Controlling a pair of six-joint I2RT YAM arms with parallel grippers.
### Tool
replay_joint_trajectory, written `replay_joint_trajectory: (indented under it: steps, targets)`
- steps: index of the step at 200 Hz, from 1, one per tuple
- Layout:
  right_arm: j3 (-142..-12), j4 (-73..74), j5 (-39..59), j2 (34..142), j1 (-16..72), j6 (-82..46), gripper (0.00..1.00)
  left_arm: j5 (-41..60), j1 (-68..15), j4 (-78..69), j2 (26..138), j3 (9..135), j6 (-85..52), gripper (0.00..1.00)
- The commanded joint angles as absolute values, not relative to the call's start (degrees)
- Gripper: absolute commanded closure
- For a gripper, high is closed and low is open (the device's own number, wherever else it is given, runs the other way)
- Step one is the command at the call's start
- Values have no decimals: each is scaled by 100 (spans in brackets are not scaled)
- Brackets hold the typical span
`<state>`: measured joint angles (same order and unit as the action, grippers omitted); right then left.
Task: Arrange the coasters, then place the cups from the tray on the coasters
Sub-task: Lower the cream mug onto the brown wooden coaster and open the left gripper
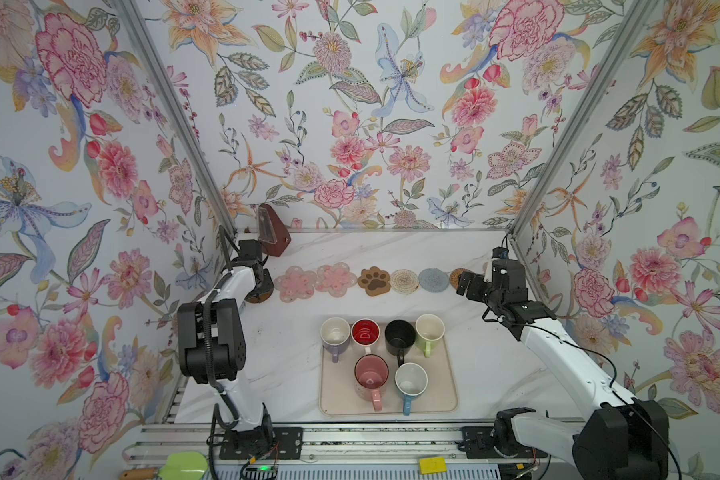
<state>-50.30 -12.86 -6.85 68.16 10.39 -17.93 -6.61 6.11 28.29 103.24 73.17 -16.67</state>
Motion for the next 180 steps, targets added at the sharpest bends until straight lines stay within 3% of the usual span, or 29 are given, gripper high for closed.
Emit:
replay_joint_trajectory:
  steps: [1, 39, 60, 70, 112, 146, 180]
  targets:
    - [-5238, -1349, -659, 6855, 1015, -1740, 1, -778, 668, 2953, 10268, 7459, -1713, 55]
    - [-5238, -1362, -660, 6848, 1019, -1746, 1, -631, 668, 2858, 9914, 7357, -1766, 35]
    - [-5244, -1367, -659, 6842, 1024, -1758, 1, -498, 660, 2840, 9499, 7271, -1819, 16]
    - [-5235, -1371, -666, 6843, 1024, -1770, 1, -444, 659, 2858, 9236, 7235, -1828, 2]
    - [-5277, -1505, -681, 6908, 1025, -1800, 1, -73, 387, 2764, 7474, 6853, -1766, 1]
    - [-5332, -1682, -675, 6946, 1030, -1843, 1, 973, 273, 1763, 5871, 5254, -1997, 1]
    - [-5353, -1867, -633, 6949, 1057, -1881, 1, 1230, 264, 1244, 5095, 4211, -2206, 1]
